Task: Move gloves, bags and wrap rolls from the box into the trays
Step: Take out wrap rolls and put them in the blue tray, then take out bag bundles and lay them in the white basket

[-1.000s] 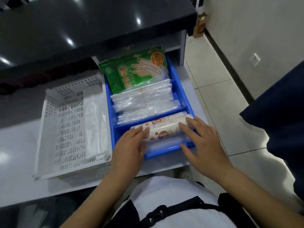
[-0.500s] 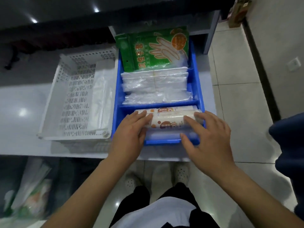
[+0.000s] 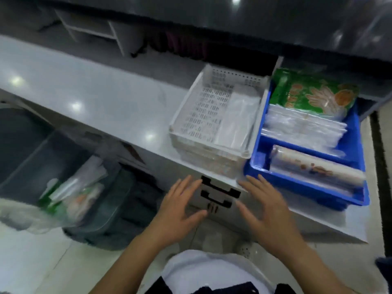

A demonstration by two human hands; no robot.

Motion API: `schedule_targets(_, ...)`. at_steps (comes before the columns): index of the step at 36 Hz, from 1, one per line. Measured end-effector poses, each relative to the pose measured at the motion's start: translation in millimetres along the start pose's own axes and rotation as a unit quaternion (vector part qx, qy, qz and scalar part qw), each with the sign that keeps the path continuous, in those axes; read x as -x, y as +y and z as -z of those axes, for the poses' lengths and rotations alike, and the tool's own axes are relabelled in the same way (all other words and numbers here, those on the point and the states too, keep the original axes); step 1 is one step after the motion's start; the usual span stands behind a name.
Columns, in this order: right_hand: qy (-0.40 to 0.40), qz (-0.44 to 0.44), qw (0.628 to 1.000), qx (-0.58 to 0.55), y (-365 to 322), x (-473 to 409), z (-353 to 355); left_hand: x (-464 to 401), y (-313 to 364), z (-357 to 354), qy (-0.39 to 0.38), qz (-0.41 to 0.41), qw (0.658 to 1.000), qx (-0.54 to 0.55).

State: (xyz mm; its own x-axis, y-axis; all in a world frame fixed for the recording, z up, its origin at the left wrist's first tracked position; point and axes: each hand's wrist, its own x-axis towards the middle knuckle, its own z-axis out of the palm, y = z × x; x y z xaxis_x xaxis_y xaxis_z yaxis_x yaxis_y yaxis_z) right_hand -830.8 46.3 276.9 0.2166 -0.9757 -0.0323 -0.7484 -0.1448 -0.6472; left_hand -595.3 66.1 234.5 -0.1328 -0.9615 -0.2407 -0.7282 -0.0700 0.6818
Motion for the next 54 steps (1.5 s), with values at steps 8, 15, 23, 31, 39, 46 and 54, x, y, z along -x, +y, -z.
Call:
schedule_targets(8,-0.191,0.075,0.979,0.012,-86,-8,-120,101,-139,65,0.107,0.188,0.973,0.074)
schedule_targets(15,-0.294,0.145,0.944,0.044,-173,-35,-172,156,-194,88,0.163,0.243,0.943,0.158)
schedule_targets(23,-0.354,0.174,0.914,0.096,-218,-90,-248,165,-257,107,0.208,0.311,0.906,0.199)
schedule_targets(31,-0.439,0.204,0.867,0.114,-278,-187,-365,168,-328,188,0.216,0.369,0.884,0.188)
schedule_targets(39,-0.483,0.229,0.827,0.177,-331,-264,-478,128,-409,264,0.181,0.432,0.877,0.103)
schedule_targets(46,-0.529,0.195,0.780,0.271,-321,-284,-539,79,-483,270,0.109,0.432,0.887,0.116)
schedule_targets(54,-0.434,0.171,0.828,0.312,-280,-282,-574,32,-594,255,-0.025,0.450,0.885,0.118)
